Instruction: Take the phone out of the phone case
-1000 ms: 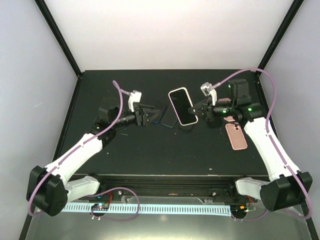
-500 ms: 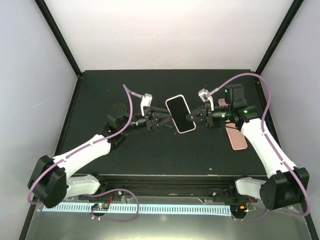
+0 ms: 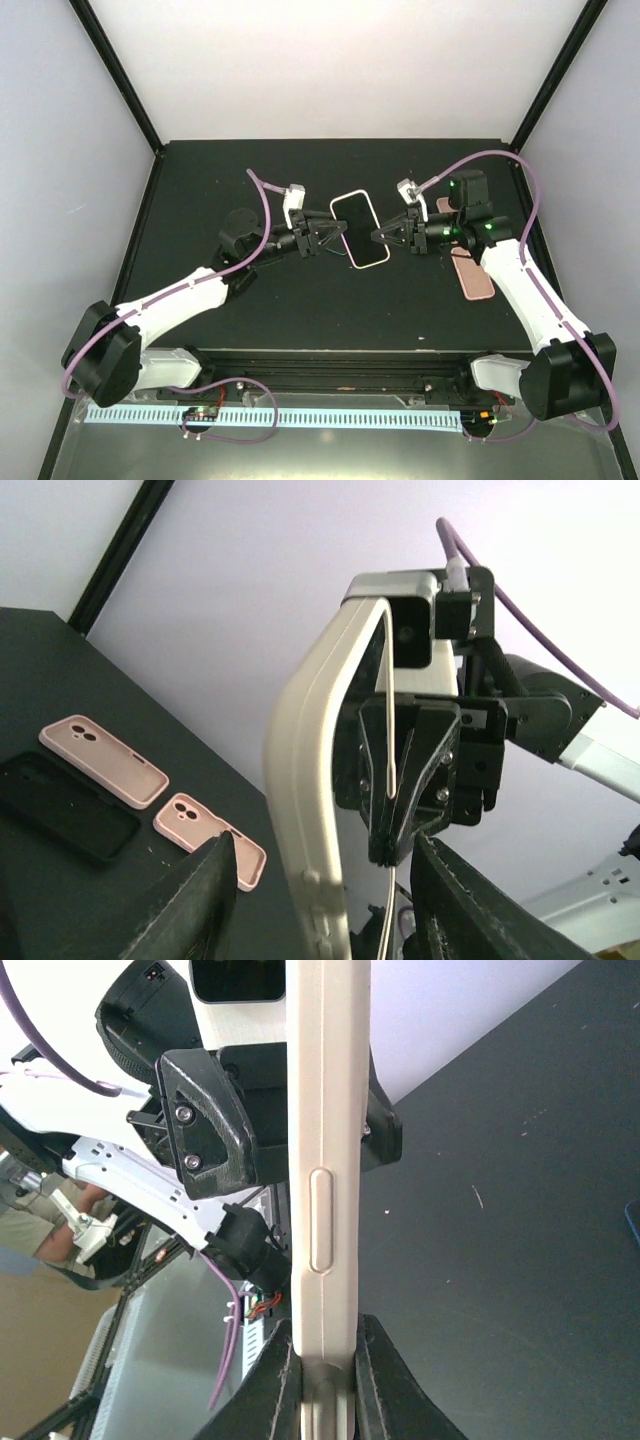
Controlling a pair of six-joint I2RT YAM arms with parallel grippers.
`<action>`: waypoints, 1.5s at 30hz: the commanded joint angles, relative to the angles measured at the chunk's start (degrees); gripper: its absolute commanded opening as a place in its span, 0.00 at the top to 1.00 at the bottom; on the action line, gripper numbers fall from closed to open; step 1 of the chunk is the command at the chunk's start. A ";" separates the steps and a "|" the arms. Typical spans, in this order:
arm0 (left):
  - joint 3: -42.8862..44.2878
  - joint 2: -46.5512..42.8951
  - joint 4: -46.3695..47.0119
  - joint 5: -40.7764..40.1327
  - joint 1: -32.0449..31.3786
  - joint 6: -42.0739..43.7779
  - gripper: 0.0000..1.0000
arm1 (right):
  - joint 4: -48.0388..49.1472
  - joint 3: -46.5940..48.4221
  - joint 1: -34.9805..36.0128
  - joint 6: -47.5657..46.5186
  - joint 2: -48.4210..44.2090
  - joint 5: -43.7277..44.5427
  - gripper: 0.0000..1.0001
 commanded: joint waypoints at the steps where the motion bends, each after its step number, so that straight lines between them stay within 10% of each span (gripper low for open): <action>1: 1.91 -0.25 1.92 -2.03 -0.36 1.99 0.52 | 5.00 -1.43 -0.03 2.55 -1.63 -3.58 0.99; 24: 6.40 5.68 9.48 8.07 -0.66 -2.52 0.76 | 6.54 -2.64 0.08 3.85 -0.55 -4.97 0.99; 29: 7.10 6.21 9.83 9.50 -0.59 -2.73 0.98 | 3.90 -1.49 0.17 2.37 -0.37 -3.61 0.98; 40: 8.35 -2.02 -10.79 13.27 3.03 7.67 0.98 | -31.13 13.01 0.07 -36.67 1.50 9.12 0.36; 45: 9.83 -4.35 -19.28 22.43 4.43 13.18 0.98 | -39.67 11.02 0.21 -51.39 1.43 13.58 0.35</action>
